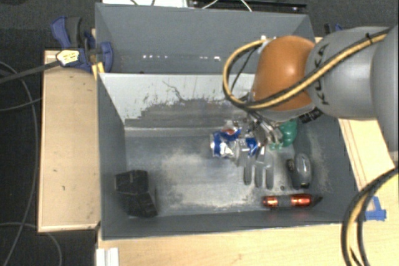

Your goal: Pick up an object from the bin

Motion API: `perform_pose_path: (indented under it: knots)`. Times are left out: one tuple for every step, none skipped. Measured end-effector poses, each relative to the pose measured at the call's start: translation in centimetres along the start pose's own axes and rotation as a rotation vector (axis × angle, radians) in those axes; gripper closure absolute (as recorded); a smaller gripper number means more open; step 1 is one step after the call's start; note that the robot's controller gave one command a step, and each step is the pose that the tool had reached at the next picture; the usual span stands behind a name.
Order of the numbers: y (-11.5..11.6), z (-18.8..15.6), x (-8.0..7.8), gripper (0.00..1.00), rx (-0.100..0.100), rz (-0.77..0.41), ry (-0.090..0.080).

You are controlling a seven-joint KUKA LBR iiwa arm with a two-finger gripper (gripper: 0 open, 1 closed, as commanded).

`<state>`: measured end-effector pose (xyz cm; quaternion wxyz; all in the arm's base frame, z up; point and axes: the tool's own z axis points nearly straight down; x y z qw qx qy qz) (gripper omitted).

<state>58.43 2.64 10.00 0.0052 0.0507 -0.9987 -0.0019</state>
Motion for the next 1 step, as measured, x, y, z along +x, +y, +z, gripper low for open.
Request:
perform_pose_path:
  knots:
    - [0.00, -3.31, -0.16, 1.00, 0.001, 0.000, -0.006]
